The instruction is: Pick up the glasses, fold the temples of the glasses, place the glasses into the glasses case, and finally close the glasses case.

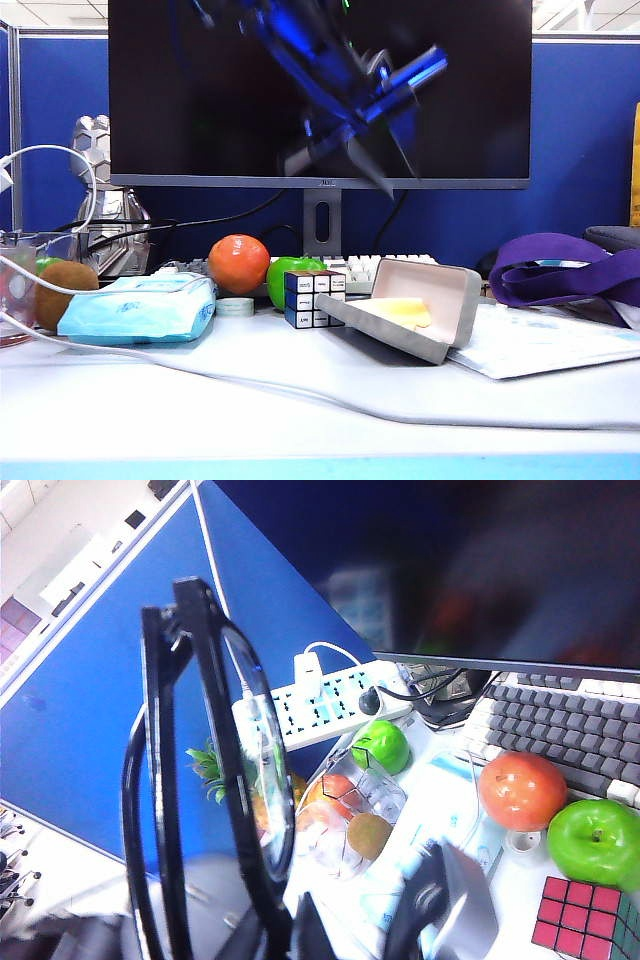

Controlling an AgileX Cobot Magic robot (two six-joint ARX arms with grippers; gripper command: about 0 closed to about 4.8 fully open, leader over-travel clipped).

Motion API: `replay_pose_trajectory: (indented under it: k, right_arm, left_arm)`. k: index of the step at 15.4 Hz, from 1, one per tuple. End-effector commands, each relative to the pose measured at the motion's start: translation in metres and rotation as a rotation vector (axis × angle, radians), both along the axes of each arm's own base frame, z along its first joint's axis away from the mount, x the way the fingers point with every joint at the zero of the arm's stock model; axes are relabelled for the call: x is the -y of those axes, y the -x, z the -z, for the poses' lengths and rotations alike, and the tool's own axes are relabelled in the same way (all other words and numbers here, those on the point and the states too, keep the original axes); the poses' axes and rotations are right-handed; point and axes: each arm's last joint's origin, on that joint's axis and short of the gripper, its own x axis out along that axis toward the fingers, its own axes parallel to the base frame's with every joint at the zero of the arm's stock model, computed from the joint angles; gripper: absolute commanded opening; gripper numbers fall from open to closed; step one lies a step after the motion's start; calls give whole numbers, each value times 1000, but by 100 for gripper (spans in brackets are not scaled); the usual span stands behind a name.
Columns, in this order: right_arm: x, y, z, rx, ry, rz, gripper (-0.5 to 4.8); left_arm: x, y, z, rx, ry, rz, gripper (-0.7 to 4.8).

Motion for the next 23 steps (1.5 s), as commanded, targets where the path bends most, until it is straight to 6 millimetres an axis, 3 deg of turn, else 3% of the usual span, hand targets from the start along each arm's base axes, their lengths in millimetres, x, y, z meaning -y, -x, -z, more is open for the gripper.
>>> replay_pose_trajectory:
  k: [1,3,4,11,18,20,22,23]
  right_arm:
    - [0,4,-7,34,-8,-28,-1]
    - [0,4,-7,35,-9,-30,-1]
    - [0,4,-7,35,-9,-30,-1]
    - [0,4,-7,36,-10,-34,-1]
    - [0,4,-7,41,-10,-34,-1]
    - [0,4,-7,41,-10,-34,-1]
    - [0,4,-7,41,-10,-35,-1]
    - [0,4,-7,41,-10,-34,-1]
  left_arm:
    - [0,7,-6,483,-368,673,171]
    - [-4,10,3,638,-567,919,289]
    - [-4,10,8,690,-615,1018,310]
    - [15,-13,38,895,-597,1096,310]
    - [20,-19,71,814,-605,1131,306]
    - [21,-19,73,809,-606,1133,260]
    - [21,-19,73,809,-604,1131,97]
    - [21,-19,73,803,-602,1124,79]
